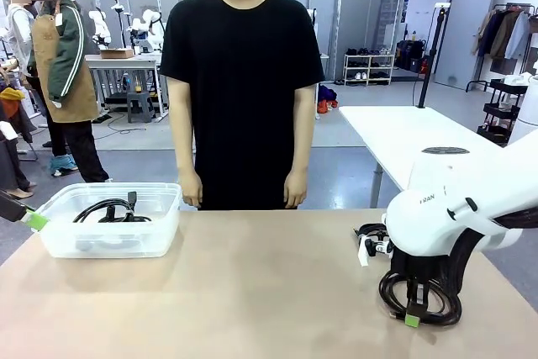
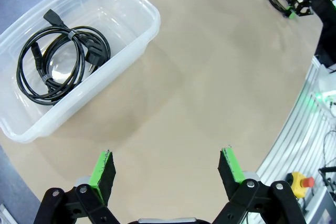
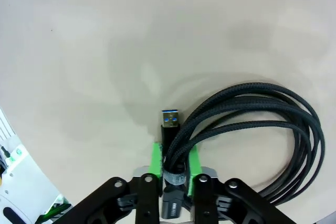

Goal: Organize and store the cables.
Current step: Place the USB Extension Cable into the Organizing box.

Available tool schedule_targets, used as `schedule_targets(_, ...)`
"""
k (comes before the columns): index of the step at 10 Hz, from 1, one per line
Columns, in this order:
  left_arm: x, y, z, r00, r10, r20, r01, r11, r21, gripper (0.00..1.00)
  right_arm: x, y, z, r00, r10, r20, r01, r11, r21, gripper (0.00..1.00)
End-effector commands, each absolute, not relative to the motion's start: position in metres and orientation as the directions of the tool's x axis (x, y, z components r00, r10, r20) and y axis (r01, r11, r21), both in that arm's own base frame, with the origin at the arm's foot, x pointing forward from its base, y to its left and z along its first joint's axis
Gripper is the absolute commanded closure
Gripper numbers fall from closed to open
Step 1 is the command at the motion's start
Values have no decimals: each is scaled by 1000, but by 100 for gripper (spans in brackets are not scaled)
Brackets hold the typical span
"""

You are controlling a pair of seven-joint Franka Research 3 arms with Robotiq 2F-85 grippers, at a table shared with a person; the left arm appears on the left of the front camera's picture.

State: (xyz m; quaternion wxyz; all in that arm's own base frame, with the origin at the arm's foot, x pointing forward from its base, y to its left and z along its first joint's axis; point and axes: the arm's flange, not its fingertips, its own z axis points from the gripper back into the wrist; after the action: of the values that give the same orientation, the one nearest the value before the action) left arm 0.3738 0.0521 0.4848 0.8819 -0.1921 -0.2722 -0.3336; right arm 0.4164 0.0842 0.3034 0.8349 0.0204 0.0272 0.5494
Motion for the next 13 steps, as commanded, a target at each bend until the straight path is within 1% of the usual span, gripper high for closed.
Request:
schedule_targets(1,375,52,485,632,-484,605,691,705,-158,0,421,87,305,401,914,-53,-913,404,55,100)
schedule_targets(3,375,52,485,632,-484,605,691,705,-158,0,420,92,315,403,914,-47,-914,405,37,100)
schedule_targets(4,375,52,485,632,-484,605,691,705,-158,0,417,103,328,407,913,-4,-911,406,71,100)
schedule_targets(5,375,52,485,632,-484,605,691,705,-158,0,414,112,346,421,907,-16,-906,422,33,100)
schedule_targets(6,375,52,485,632,-484,605,691,705,-158,0,411,123,369,458,889,-24,-889,458,24,100)
schedule_targets(7,375,52,485,632,-484,605,691,705,-158,0,408,134,393,480,877,-36,-877,480,16,94)
schedule_targets(8,375,52,485,632,-484,605,691,705,-158,0,408,149,417,499,866,-29,-867,499,-18,94)
schedule_targets(9,375,52,485,632,-484,605,691,705,-158,0,415,167,436,502,865,15,-865,502,-11,94)
schedule_targets(10,375,52,485,632,-484,605,691,705,-158,0,427,189,443,518,855,10,-855,518,7,94)
schedule_targets(11,375,52,485,632,-484,605,691,705,-158,0,436,211,447,496,868,10,-868,497,-11,94)
schedule_targets(12,375,52,485,632,-484,605,691,705,-158,0,446,236,449,505,862,37,-861,506,-44,94)
schedule_targets(13,375,52,485,632,-484,605,691,705,-158,0,456,260,452,505,859,82,-860,509,-37,94)
